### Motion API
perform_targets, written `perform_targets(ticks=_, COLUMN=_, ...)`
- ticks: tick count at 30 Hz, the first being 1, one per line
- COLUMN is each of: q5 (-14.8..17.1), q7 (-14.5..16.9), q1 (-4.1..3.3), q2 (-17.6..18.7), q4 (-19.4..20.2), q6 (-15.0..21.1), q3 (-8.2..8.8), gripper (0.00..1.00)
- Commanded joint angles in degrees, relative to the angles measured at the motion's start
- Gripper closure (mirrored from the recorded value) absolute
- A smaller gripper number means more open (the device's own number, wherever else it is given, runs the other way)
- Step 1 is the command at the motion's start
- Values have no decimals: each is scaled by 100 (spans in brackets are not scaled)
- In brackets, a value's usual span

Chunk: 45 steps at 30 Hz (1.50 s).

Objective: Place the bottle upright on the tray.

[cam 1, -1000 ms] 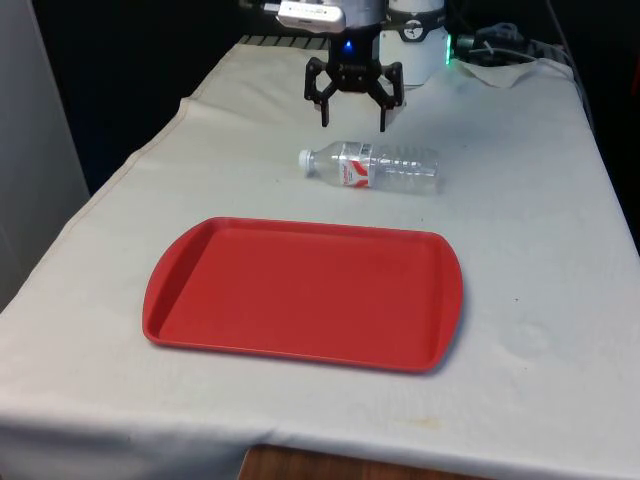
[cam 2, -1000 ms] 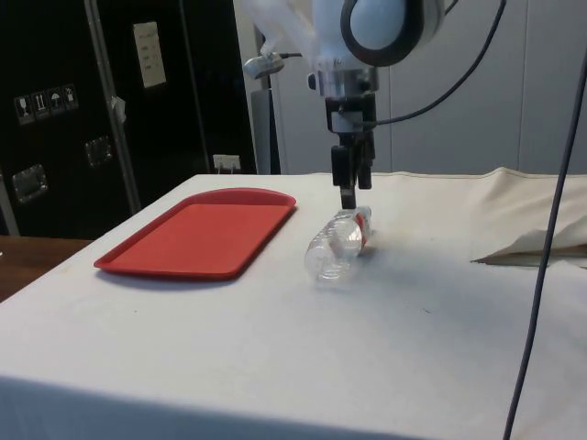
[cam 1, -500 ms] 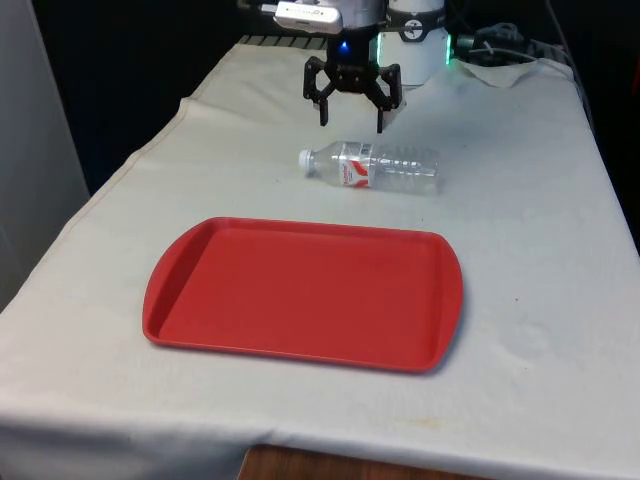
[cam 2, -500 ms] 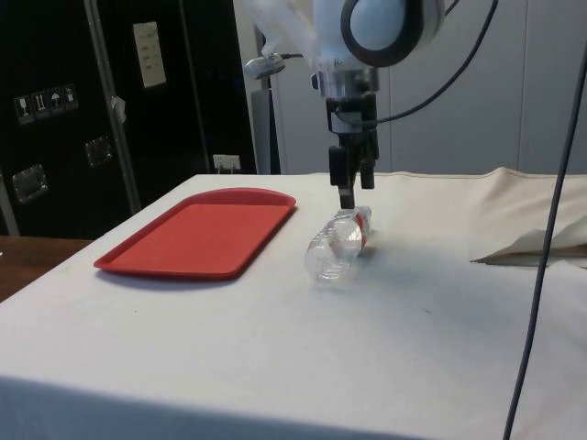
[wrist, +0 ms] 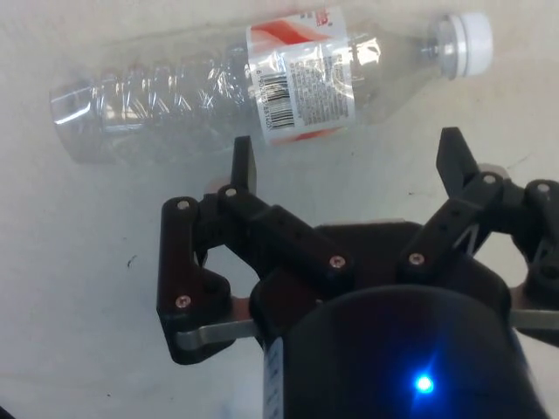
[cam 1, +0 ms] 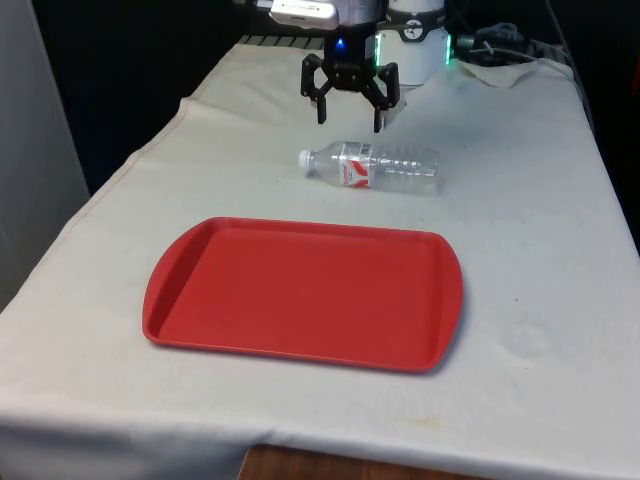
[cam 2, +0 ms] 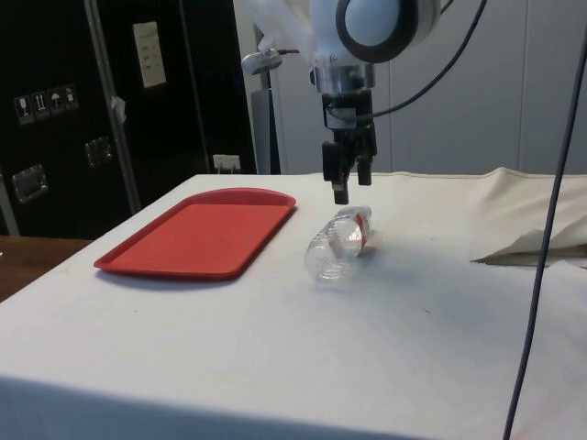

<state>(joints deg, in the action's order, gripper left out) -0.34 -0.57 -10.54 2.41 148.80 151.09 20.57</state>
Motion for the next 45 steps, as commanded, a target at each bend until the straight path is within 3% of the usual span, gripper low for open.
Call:
perform_targets(ticks=1, q5=0, q7=-23, q1=0, q2=0, q4=0, q6=0, q3=0, gripper=0)
perform_targets(ticks=17, q5=0, q7=-189, q1=0, q2=0, q4=-23, q6=-6, q3=0, gripper=0)
perform_targets(ticks=45, q5=29, q7=-1255, q1=-6, q2=132, q4=-109, q6=6, q3=-6, gripper=0)
